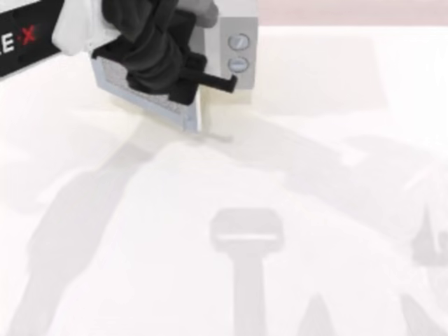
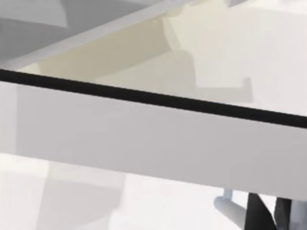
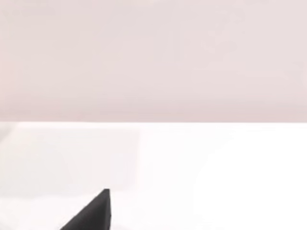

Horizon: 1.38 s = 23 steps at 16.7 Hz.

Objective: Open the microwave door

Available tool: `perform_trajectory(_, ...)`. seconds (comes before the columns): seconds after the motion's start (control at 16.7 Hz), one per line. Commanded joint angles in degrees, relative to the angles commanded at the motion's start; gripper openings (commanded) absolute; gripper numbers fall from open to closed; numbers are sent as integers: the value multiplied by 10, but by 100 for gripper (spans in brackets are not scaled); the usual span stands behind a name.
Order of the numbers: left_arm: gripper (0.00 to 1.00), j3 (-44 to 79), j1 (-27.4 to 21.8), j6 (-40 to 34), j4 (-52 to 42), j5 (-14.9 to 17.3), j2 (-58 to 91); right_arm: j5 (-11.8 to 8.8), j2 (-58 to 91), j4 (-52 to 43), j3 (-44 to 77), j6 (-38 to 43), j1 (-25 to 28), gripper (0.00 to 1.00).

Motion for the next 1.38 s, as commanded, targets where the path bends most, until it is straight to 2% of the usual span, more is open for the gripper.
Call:
perform_trajectory(1.02,0,0,0,0,0,0,0,0,0,0,0,0,0,100)
perform_trajectory(1.38,0,-30,11,42,6,26,-21,0,0,0,0,0,0,100)
